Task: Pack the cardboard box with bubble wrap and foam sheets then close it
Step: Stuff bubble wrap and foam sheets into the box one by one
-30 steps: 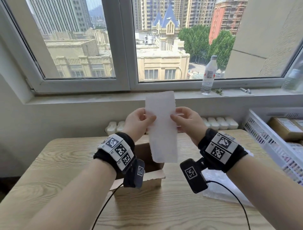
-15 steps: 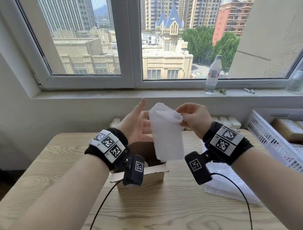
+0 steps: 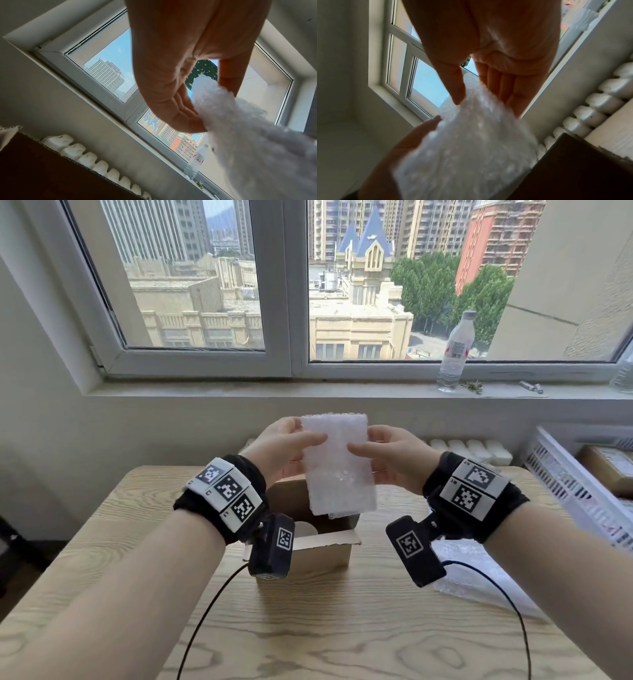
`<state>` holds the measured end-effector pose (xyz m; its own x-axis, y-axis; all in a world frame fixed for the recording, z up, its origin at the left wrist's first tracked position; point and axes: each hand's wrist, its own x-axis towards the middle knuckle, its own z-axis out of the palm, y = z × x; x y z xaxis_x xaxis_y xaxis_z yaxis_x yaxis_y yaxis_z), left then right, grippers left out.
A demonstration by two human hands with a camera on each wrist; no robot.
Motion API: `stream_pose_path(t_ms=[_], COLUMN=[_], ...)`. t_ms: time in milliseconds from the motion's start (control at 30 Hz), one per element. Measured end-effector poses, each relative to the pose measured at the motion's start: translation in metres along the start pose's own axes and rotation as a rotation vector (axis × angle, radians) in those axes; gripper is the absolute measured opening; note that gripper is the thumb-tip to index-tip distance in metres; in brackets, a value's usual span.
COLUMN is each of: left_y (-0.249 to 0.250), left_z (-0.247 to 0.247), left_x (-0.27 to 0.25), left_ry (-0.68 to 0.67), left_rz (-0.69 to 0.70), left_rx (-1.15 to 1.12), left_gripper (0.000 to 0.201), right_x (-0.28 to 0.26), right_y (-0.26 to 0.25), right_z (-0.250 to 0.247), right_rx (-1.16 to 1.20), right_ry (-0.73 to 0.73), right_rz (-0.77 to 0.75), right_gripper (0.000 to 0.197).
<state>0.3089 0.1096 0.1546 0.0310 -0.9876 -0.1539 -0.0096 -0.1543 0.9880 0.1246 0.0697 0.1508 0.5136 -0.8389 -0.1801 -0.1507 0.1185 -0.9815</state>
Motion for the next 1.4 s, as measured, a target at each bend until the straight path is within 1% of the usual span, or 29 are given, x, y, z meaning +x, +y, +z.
stream_pose_path(t_ms=[67,100,133,167,200,300,400,500,600,633,667,700,767,800,867,900,933,967,1000,1033,1100,1167,1200,1267,1300,1367,1400], left_y=[-0.002,-0.003,-0.005,-0.007,-0.008,-0.011,-0.012,-0.012,-0.013,-0.013,-0.013,-0.014,-0.018,-0.021,-0.027,-0.029,-0.031,-0.033,-0.036,-0.039,-0.047,-0.058,-0.065,-0.081,-0.088,-0.106,-0.114], left_z=[-0.002,-0.002,-0.002,-0.001,-0.001,-0.001,-0.004,-0.009,-0.018,-0.019,-0.019,-0.017,-0.015,-0.015,-0.018,-0.02,-0.02,-0.02,-0.019,-0.018,-0.015,-0.013,-0.013,-0.014,-0.013,-0.013,-0.012], left_x=[-0.003,-0.006,-0.007,-0.008,-0.007,-0.004,-0.003,-0.005,-0.002,-0.002,-0.001,-0.001,0.004,0.007,0.013,0.015,0.015,0.015,0.015,0.015,0.016,0.016,0.015,0.012,0.011,0.011,0.011], left_ry=[-0.082,-0.118,-0.129,-0.113,-0.083,-0.036,-0.081,-0.104,-0.173,-0.19,-0.186,-0.156,-0.072,-0.05,-0.029,-0.022,-0.004,0.019,0.051,0.084,0.151,0.184,0.174,0.103,0.045,-0.075,-0.118], left_rz=[-0.025,-0.037,-0.045,-0.047,-0.043,-0.05,-0.112,-0.248,-0.329,-0.346,-0.353,-0.347,-0.29,-0.253,-0.192,-0.17,-0.149,-0.129,-0.114,-0.101,-0.109,-0.137,-0.131,-0.1,-0.116,-0.194,-0.237], left_rx=[0.035,0.066,0.084,0.09,0.093,0.074,0.005,-0.191,-0.388,-0.402,-0.376,-0.334,-0.259,-0.238,-0.239,-0.262,-0.288,-0.31,-0.309,-0.278,-0.119,0.15,0.324,0.722,0.896,1.148,1.228], left_gripper=[0.038,0.031,0.023,0.017,0.015,0.024,0.024,0.037,0.056,0.063,0.063,0.056,0.035,0.033,0.041,0.044,0.044,0.044,0.044,0.045,0.052,0.06,0.059,0.045,0.04,0.037,0.038], right_x=[0.0,0.001,0.001,0.0,0.0,0.001,0.004,0.009,0.017,0.018,0.019,0.02,0.023,0.024,0.028,0.029,0.029,0.03,0.032,0.034,0.04,0.044,0.046,0.047,0.047,0.051,0.052], right_y=[0.001,0.001,0.001,0.0,0.0,0.002,0.004,0.007,0.012,0.014,0.014,0.014,0.012,0.011,0.011,0.011,0.012,0.014,0.015,0.015,0.018,0.021,0.023,0.026,0.028,0.034,0.035], right_z=[0.002,0.002,0.003,0.004,0.005,0.005,0.009,0.012,0.012,0.014,0.017,0.02,0.026,0.026,0.024,0.023,0.023,0.025,0.028,0.031,0.033,0.033,0.032,0.034,0.036,0.04,0.043], right_rx=[0.053,0.062,0.063,0.057,0.052,0.036,-0.003,-0.065,-0.137,-0.163,-0.19,-0.205,-0.138,-0.048,0.183,0.275,0.316,0.32,0.299,0.26,0.11,-0.151,-0.31,-0.611,-0.728,-0.865,-0.9], right_ry=[0.065,0.077,0.074,0.066,0.058,0.053,0.083,0.207,0.308,0.312,0.306,0.292,0.251,0.219,0.127,0.074,0.032,0.016,0.036,0.09,0.216,0.293,0.302,0.271,0.245,0.197,0.184], right_rz=[-0.052,-0.076,-0.095,-0.111,-0.124,-0.143,-0.194,-0.224,-0.243,-0.266,-0.286,-0.295,-0.268,-0.215,-0.021,0.074,0.117,0.116,0.089,0.056,0.017,-0.028,-0.052,-0.083,-0.091,-0.088,-0.091], right_gripper=[0.028,0.023,0.02,0.019,0.02,0.026,0.03,0.031,0.031,0.029,0.024,0.02,0.021,0.024,0.021,0.025,0.039,0.052,0.057,0.055,0.046,0.039,0.033,0.023,0.019,0.016,0.016])
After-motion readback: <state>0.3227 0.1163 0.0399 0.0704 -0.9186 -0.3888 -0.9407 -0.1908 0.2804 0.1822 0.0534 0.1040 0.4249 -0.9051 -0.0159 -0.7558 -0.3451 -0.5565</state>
